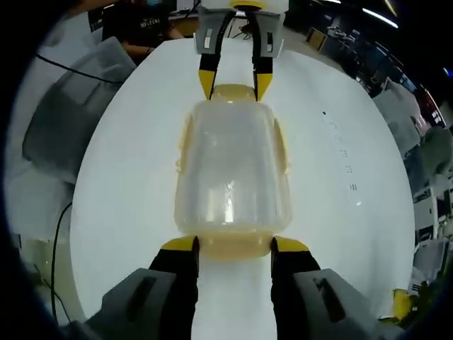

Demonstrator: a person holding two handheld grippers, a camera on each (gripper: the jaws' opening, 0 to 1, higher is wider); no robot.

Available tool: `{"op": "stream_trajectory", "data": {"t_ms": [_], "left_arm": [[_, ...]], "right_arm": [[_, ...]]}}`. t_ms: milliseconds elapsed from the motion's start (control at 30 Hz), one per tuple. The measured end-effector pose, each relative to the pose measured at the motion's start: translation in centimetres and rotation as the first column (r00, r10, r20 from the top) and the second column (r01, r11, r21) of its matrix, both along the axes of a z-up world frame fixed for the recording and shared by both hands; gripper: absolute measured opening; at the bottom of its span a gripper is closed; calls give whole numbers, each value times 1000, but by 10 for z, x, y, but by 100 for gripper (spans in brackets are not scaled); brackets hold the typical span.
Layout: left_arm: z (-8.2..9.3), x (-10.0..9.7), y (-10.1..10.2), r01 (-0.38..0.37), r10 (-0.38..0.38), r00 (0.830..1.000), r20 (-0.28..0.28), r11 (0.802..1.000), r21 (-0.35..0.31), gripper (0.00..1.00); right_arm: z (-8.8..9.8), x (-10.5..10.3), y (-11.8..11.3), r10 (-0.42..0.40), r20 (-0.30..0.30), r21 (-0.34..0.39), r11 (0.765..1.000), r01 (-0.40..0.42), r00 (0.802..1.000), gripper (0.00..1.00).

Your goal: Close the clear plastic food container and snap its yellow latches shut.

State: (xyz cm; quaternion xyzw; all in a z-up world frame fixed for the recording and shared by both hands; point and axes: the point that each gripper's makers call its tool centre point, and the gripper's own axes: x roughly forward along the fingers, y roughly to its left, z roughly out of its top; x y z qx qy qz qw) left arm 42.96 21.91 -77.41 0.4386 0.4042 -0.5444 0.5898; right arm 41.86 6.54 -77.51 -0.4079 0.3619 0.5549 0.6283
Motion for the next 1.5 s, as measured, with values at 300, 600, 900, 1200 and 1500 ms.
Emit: {"op": "stream_trajectory", "data": {"t_ms": [300, 600, 900, 1200, 1500], "left_arm": [[0, -4, -2, 12, -12, 1000, -10, 1000, -8, 33], [0, -6, -3, 11, -11, 1000, -15, 1000, -8, 34], [0, -7, -3, 4, -4, 1000, -17, 1000, -10, 34], [-2, -13, -3, 19, -19, 1000, -18, 1000, -5, 34], [1, -22, -6, 14, -14, 1000, -16, 999, -32, 34]], "right_arm": [[-6, -6, -2, -1, -19, 7, 1000, 1, 1000, 37], [-13, -8, -4, 4, -31, -7, 1000, -5, 1000, 37], [-16, -7, -5, 6, -29, -12, 1000, -7, 1000, 36], [-36, -5, -20, 53, 27, -126, 991, -49, 998, 0], [-45, -13, -21, -27, -69, -85, 996, 21, 997, 10]]}}
